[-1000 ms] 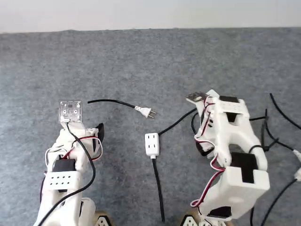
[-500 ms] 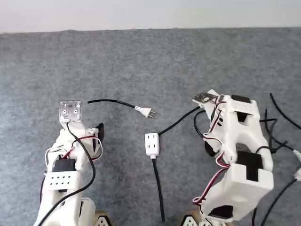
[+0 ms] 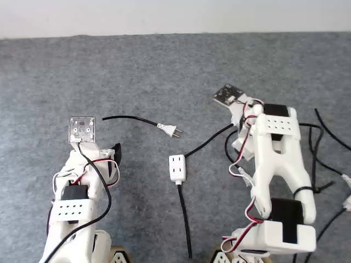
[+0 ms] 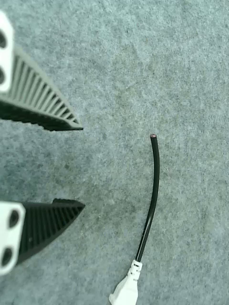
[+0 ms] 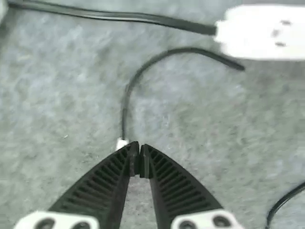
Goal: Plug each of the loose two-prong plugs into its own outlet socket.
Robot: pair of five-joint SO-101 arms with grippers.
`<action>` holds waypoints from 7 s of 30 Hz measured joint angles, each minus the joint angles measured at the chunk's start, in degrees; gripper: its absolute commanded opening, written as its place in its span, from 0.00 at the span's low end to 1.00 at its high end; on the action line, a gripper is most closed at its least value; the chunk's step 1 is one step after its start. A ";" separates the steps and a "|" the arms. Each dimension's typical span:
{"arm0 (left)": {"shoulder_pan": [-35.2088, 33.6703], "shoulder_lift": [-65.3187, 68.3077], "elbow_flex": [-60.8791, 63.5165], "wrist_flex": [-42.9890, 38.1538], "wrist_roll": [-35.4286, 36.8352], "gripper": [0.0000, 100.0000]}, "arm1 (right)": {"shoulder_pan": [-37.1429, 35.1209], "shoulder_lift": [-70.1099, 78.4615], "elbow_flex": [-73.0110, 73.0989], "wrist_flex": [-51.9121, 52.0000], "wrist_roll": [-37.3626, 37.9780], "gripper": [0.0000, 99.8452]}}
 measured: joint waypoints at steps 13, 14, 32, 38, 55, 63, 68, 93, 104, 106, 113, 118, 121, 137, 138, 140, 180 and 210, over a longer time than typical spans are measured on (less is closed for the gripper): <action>0.00 0.00 0.00 0.00 0.00 0.23 | 2.55 0.35 10.64 -8.79 11.43 0.01; 0.00 0.00 0.00 0.00 0.00 0.23 | 2.81 1.05 10.64 -9.41 11.43 0.01; 0.00 0.00 0.00 0.00 0.00 0.23 | -1.76 -13.80 17.93 1.85 11.60 0.01; 0.00 0.00 0.00 0.00 0.00 0.23 | -2.11 -14.24 20.84 1.76 11.60 0.01; 0.00 0.00 0.00 0.00 0.00 0.23 | 2.81 -9.14 20.04 -5.54 11.60 0.01; 0.00 0.00 0.00 0.00 0.00 0.23 | 1.76 -11.34 19.69 -0.97 11.60 0.01; 0.00 0.00 0.00 0.00 0.00 0.23 | 0.00 -11.52 19.69 0.97 11.60 0.01; 0.00 0.00 0.00 0.00 0.00 0.23 | 11.78 -0.09 10.73 -8.18 11.60 0.01; 0.00 0.00 0.00 0.00 -1.76 0.23 | 13.27 0.88 10.73 -11.34 11.60 0.01; 0.00 0.00 0.00 0.00 -2.02 0.23 | 13.27 2.11 10.64 -11.52 11.60 0.01; 0.00 0.00 0.00 0.00 -2.02 0.23 | 13.27 5.98 7.74 -11.34 11.60 0.01; 0.35 0.00 0.00 0.00 -2.02 0.23 | 12.04 3.78 6.95 -6.15 11.60 0.01; 1.49 0.00 0.88 -0.18 -2.02 0.23 | 10.73 -1.14 6.95 -4.75 11.60 0.01; 2.37 0.00 4.48 -7.38 -2.02 0.23 | 8.70 -22.07 28.13 -10.37 25.05 0.01; 2.37 0.00 4.48 -7.38 -2.02 0.23 | 8.70 -22.77 28.57 -10.37 25.67 0.01; 2.37 0.00 4.48 -7.38 -2.20 0.23 | 8.53 -23.38 29.27 -12.04 26.11 0.02; 2.37 0.00 4.48 -7.38 -2.20 0.23 | 12.04 -23.56 42.73 -19.69 35.87 0.01; 2.37 0.00 4.48 -7.38 -2.20 0.23 | 11.87 -29.89 43.69 -37.98 12.31 0.01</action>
